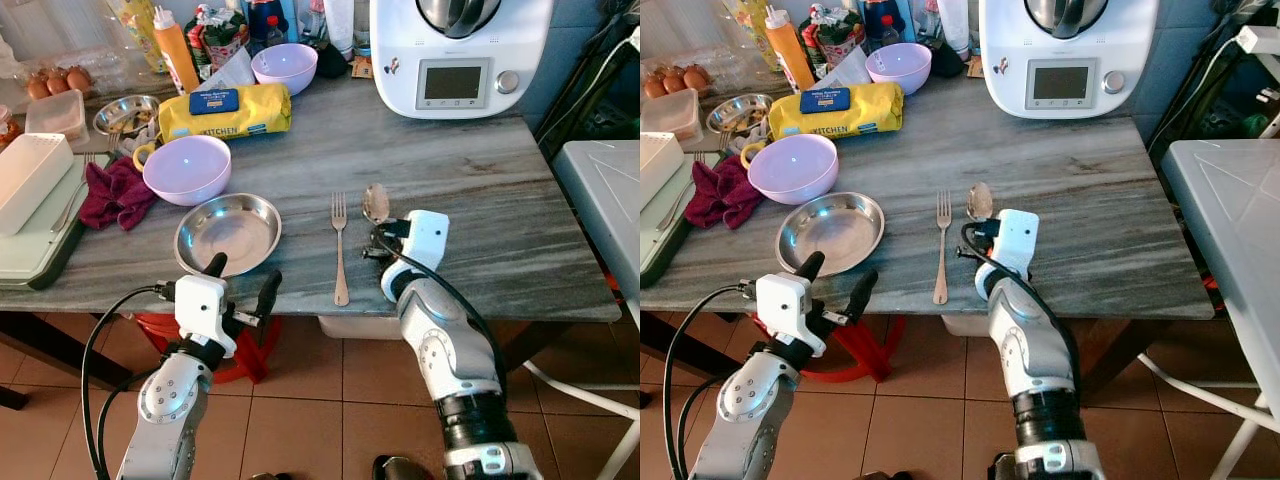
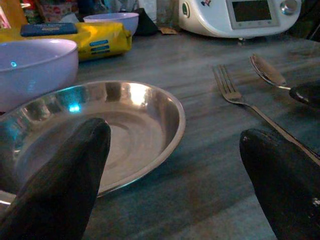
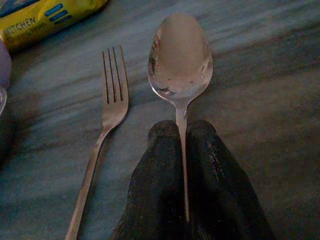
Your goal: Setting the table
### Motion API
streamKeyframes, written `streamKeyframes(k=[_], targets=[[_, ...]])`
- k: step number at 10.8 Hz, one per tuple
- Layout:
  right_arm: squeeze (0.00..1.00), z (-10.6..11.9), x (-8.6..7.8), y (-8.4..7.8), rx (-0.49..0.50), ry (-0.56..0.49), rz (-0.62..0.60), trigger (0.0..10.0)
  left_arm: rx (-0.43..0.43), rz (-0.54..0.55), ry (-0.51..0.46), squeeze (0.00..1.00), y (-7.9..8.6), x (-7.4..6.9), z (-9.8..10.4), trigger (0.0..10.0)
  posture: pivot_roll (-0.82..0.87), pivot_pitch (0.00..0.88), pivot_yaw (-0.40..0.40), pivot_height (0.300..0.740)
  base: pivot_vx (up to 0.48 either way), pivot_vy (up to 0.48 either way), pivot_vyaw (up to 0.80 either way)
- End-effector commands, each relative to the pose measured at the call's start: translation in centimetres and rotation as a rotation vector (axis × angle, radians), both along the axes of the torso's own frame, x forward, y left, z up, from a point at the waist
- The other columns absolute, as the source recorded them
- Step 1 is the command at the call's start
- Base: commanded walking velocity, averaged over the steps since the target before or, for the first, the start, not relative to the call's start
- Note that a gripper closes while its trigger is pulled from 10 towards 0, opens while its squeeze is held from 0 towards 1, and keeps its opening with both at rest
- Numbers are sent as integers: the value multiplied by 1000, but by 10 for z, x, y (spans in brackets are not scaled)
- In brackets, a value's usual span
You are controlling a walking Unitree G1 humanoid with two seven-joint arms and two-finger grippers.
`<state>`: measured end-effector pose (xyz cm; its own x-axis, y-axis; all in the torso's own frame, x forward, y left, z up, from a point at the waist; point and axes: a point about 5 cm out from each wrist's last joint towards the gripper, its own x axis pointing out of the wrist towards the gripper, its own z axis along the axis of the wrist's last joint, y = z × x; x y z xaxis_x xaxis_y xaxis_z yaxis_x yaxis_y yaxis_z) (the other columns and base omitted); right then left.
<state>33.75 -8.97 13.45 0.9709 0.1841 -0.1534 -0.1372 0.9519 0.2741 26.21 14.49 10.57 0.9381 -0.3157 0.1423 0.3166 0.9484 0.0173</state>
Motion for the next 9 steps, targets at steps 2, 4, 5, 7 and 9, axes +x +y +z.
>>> streamKeyframes(k=[2,4,5,7,9], targets=[[0,-14,-4,5,-39,72,32,10000,3,7,10,0,3,-1,-1,10000,-62,175,83,740,0,0,0],[0,-18,-7,2,-80,95,43,10000,1,8,8,0,3,-1,0,10000,-65,176,83,740,0,0,0],[0,-25,-10,1,-103,129,54,10000,-1,7,8,0,2,0,0,10000,-66,176,85,740,0,0,0],[1000,-28,-13,-3,-120,142,45,10000,1,2,12,0,1,0,-1,10000,-68,174,86,740,0,0,0],[1000,-29,-12,-3,-119,149,50,10000,2,2,12,0,2,0,-1,10000,-68,172,88,740,0,0,0]])
